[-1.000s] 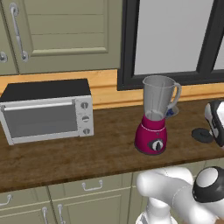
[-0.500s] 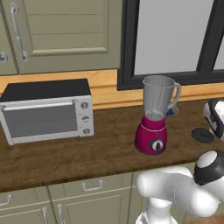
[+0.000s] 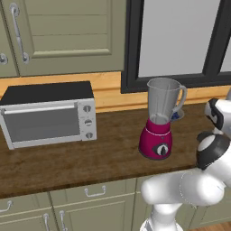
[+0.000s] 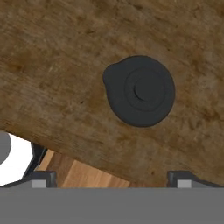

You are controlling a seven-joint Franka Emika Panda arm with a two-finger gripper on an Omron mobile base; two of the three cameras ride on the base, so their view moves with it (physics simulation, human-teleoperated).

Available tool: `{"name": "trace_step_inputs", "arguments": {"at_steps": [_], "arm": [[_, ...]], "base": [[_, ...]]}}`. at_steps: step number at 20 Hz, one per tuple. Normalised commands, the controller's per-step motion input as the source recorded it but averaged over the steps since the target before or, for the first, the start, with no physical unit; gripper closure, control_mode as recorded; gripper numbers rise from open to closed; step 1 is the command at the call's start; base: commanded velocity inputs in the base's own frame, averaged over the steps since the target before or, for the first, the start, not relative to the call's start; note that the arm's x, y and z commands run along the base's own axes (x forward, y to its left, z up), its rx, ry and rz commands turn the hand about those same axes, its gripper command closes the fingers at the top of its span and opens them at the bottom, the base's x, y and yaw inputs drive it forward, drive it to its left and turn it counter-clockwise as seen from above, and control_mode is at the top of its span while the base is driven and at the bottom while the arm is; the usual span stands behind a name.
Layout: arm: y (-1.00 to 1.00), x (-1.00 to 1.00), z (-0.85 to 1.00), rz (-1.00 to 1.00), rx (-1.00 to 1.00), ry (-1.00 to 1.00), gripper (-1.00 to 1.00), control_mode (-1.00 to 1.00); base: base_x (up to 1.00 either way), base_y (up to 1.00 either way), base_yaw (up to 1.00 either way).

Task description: Close the lid blender by securely placing the lid on top.

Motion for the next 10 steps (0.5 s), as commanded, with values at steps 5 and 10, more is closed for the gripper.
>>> {"name": "trace_step_inputs", "arguments": {"at_steps": [5, 10], "arm": [[-0.16, 0.16, -0.19, 0.0, 0.1, 0.0, -1.0, -1.0], [-0.03, 0.18, -0.13, 0.0, 0.1, 0.0, -1.0, -1.0]], "base": [[0.0, 0.0, 0.0], [0.0, 0.0, 0.0]]}}
